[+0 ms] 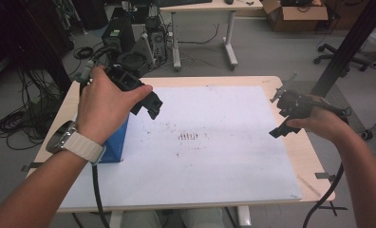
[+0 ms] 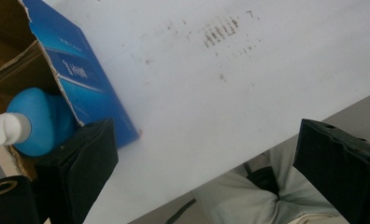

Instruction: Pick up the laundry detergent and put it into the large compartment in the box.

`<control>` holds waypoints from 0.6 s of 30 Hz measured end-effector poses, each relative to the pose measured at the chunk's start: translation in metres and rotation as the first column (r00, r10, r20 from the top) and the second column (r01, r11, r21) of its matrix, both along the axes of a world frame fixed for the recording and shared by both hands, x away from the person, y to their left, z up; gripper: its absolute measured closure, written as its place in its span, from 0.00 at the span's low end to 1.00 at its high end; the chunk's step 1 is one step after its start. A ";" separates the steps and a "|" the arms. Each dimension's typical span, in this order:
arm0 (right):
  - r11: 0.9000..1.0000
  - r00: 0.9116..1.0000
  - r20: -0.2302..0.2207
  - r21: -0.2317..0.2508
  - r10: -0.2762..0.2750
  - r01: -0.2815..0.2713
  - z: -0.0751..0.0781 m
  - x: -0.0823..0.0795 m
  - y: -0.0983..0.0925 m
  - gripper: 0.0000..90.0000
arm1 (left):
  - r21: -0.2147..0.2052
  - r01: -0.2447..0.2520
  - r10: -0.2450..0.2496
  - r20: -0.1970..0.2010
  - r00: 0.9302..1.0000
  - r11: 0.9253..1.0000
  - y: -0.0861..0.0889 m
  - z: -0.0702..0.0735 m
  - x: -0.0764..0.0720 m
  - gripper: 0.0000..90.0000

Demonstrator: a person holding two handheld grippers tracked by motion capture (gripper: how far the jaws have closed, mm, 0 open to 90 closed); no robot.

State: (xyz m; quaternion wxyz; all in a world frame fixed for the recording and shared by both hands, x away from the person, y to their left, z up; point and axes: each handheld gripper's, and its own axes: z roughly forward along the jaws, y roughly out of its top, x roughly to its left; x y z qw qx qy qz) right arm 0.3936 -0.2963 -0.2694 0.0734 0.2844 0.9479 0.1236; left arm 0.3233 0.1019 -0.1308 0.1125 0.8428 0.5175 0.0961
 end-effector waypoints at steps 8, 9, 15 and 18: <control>1.000 1.000 0.002 -0.001 0.002 -0.002 0.000 0.003 0.002 0.10 | -0.024 0.011 -0.012 -0.013 1.000 1.000 -0.008 -0.017 0.006 0.08; 1.000 1.000 0.003 0.001 0.004 -0.004 0.000 0.003 0.002 0.10 | -0.028 0.016 -0.017 -0.016 1.000 0.999 -0.010 -0.019 0.007 0.08; 1.000 1.000 0.005 0.003 0.007 -0.007 -0.001 0.002 0.002 0.10 | -0.036 0.025 -0.026 -0.016 1.000 0.999 -0.017 -0.023 0.013 0.08; 1.000 1.000 0.005 0.003 0.006 -0.006 -0.002 0.002 0.001 0.10 | -0.044 0.026 -0.027 -0.010 1.000 0.999 -0.019 -0.025 0.015 0.08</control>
